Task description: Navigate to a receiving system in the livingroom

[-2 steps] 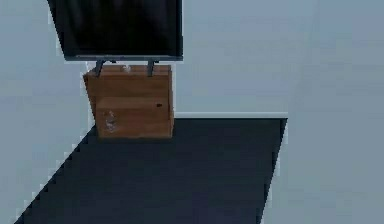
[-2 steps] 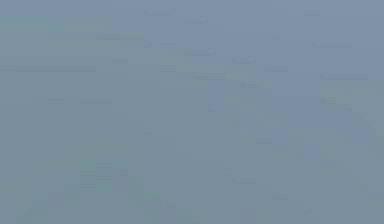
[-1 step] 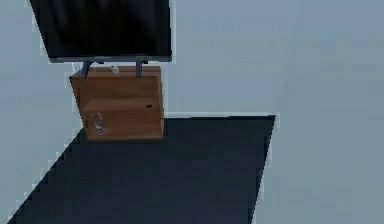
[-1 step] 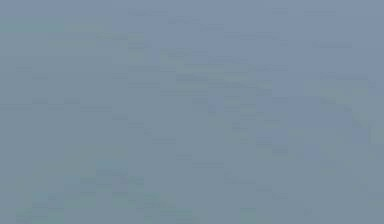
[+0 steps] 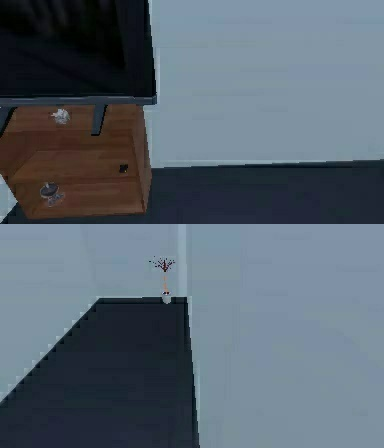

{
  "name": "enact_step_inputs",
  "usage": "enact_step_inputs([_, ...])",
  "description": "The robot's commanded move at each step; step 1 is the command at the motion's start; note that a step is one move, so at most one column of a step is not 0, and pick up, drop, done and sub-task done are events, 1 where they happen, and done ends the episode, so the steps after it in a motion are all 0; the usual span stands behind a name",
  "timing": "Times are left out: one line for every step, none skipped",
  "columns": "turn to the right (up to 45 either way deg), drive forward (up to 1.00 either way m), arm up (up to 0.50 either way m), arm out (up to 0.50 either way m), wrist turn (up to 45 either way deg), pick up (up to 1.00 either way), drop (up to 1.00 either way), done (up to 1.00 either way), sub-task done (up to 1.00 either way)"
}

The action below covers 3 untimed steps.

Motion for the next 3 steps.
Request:
enact_step_inputs([9.0,0.00,0.00,0.00,0.0,0.00,0.00,0.00,0.00])
enact_step_inputs([0.0,0.40,0.00,0.00,0.0,0.00,0.00,0.00,0.00])
enact_step_inputs([-45.0,0.00,0.00,0.00,0.0,0.00,0.00,0.00,0.00])
